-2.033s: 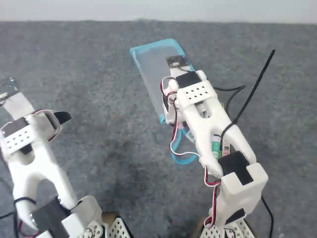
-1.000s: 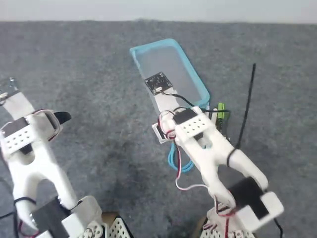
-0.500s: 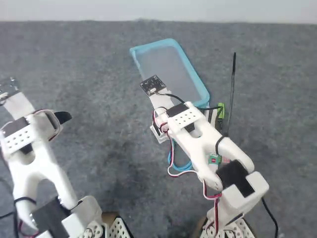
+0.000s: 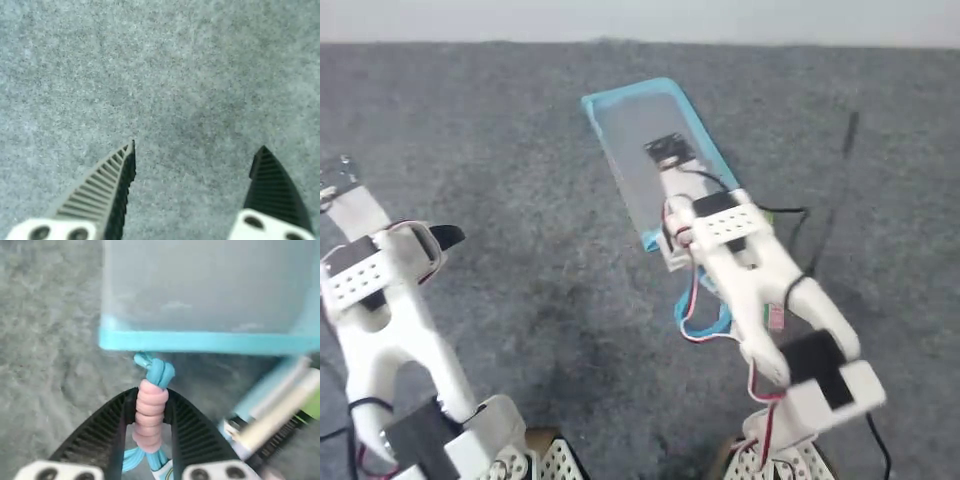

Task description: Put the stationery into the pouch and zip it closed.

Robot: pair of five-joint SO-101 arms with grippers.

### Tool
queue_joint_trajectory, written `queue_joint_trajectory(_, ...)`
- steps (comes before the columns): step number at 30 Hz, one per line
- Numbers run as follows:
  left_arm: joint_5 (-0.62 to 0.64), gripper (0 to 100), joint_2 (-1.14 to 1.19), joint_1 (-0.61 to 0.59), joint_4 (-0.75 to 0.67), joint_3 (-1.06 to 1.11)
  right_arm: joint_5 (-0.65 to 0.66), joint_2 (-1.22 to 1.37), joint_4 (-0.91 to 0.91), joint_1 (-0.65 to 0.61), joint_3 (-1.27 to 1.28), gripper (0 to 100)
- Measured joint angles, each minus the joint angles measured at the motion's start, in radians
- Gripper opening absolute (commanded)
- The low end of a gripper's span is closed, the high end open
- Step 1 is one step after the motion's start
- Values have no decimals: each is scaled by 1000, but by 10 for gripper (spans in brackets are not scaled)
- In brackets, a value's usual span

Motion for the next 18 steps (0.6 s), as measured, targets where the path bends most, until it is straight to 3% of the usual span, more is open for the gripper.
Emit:
queue_joint_trajectory(7, 0, 341, 0, 14, 0, 0, 43, -169, 60, 21, 40, 7)
queue_joint_trajectory(18, -152, 341, -48, 239, 0, 94, 95, -565, 63, -44, 196, 6)
